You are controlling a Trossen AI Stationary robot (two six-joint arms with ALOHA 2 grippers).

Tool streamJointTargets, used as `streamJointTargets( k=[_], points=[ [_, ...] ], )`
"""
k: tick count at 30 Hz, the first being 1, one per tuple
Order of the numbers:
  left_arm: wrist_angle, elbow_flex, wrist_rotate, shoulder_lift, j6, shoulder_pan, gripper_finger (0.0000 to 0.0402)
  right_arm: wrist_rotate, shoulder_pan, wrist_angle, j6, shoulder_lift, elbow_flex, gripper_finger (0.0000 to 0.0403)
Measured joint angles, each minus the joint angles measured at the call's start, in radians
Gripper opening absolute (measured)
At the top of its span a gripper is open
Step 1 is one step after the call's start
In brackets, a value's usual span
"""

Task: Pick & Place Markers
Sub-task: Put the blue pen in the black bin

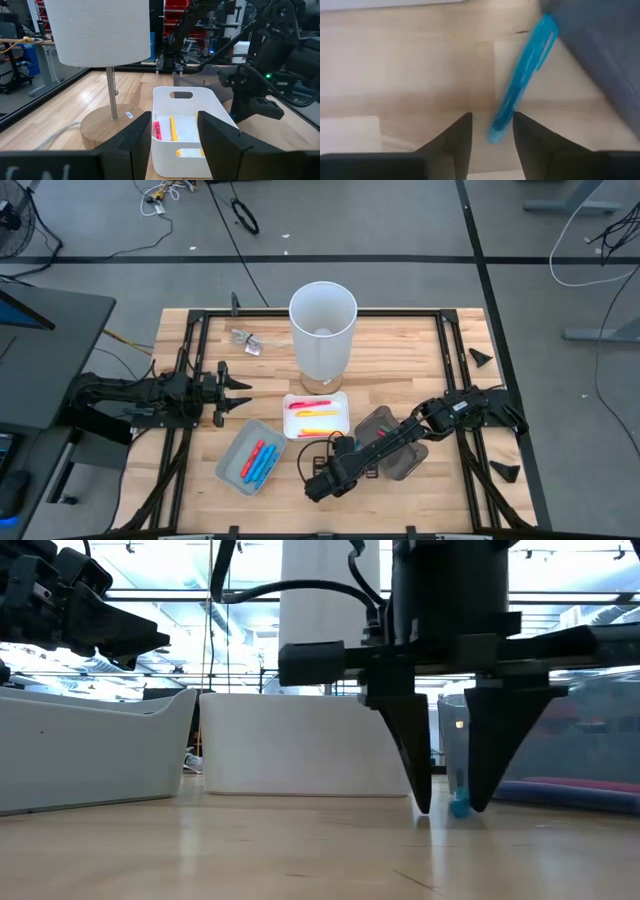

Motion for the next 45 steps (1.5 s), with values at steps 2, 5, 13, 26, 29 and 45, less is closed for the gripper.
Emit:
streamJointTargets(
  k=[2, 5, 13, 26, 29, 45],
  points=[
    [0.0, 0.0, 0.0, 0.0, 0.0, 0.0, 0.0165, 0.0, 0.0, -0.006, 0.025, 0.0, 0.0, 0.0132],
    [0.0, 0.0, 0.0, 0.0, 0.0, 0.0, 0.0165, -0.002, 0.001, -0.023, 0.054, 0.0, 0.0, 0.011],
    [0.0, 0.0, 0.0, 0.0, 0.0, 0.0, 0.0165, -0.005, 0.002, -0.009, 0.064, 0.008, 0.0, 0.0073],
    [0.0, 0.0, 0.0, 0.0, 0.0, 0.0, 0.0165, -0.002, 0.007, 0.038, 0.026, 0.01, -0.029, 0.0045],
    [0.0, 0.0, 0.0, 0.0, 0.0, 0.0, 0.0165, 0.001, 0.012, 0.037, 0.024, 0.01, -0.029, 0.0029],
    [0.0, 0.0, 0.0, 0.0, 0.0, 0.0, 0.0165, 0.015, 0.046, -0.156, -0.133, -0.11, -0.035, 0.002]
  ],
)
